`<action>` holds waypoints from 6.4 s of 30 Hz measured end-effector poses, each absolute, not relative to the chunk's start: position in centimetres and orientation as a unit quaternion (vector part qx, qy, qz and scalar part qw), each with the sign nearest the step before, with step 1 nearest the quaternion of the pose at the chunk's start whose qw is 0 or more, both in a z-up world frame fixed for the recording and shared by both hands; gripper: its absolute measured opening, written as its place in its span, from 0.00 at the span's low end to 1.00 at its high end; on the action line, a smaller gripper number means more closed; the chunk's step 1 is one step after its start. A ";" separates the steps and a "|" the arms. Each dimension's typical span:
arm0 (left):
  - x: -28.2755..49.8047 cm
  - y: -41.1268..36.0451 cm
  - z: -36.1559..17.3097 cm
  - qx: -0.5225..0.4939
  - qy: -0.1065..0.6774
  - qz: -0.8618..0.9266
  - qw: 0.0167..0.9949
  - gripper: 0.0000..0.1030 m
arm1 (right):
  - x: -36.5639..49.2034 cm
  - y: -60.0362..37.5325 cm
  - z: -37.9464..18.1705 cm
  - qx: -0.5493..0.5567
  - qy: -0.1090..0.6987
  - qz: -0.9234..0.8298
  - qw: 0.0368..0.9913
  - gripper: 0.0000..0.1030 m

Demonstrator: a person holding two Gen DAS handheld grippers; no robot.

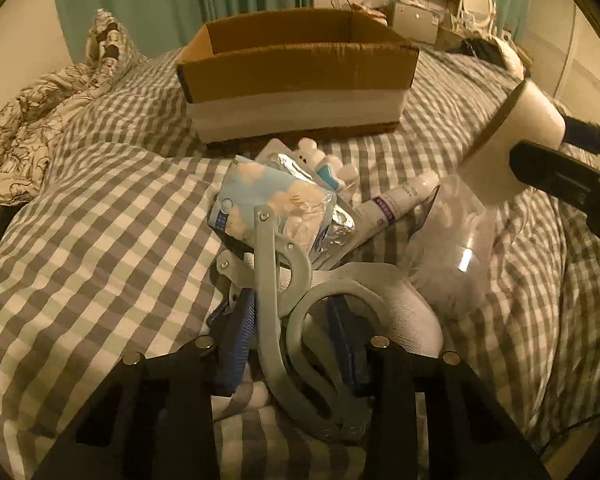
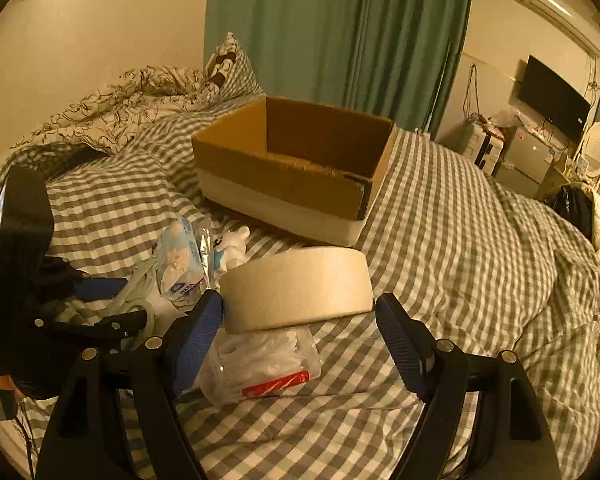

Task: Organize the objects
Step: 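Grasp the grey plastic clip with the left tool while the right tool grasps the beige tape roll, then carry the clip with the left tool into the box while the right tool drops the tape roll in, then grasp the white sock with the left tool while the right tool grasps the clear floss container, then lower the sock with the left tool into the box while the right tool releases the floss container there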

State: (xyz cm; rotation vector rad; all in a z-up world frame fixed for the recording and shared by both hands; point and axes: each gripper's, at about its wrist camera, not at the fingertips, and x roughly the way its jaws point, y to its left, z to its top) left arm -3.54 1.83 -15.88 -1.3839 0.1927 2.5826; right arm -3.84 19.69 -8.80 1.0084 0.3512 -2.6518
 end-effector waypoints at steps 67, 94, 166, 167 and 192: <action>-28.3 3.0 -7.1 -0.385 0.060 0.917 0.087 0.39 | -25.9 18.0 -3.3 0.338 0.046 -0.915 0.214 0.34; -14.0 4.0 -0.7 -0.339 0.072 0.938 0.027 1.00 | -11.0 24.1 5.6 0.238 0.136 -0.955 0.114 0.92; -2.6 -0.9 -5.7 -0.334 -0.019 0.936 0.106 0.50 | -5.0 20.4 -6.4 0.351 0.073 -0.919 0.165 0.90; -3.3 -0.8 -4.8 -0.328 -0.017 0.939 0.107 0.50 | -5.3 20.5 -5.5 0.343 0.074 -0.922 0.165 0.90; -27.5 2.5 -5.0 -0.366 0.021 0.923 0.119 0.50 | -29.1 18.1 -0.4 0.312 0.047 -0.939 0.134 0.90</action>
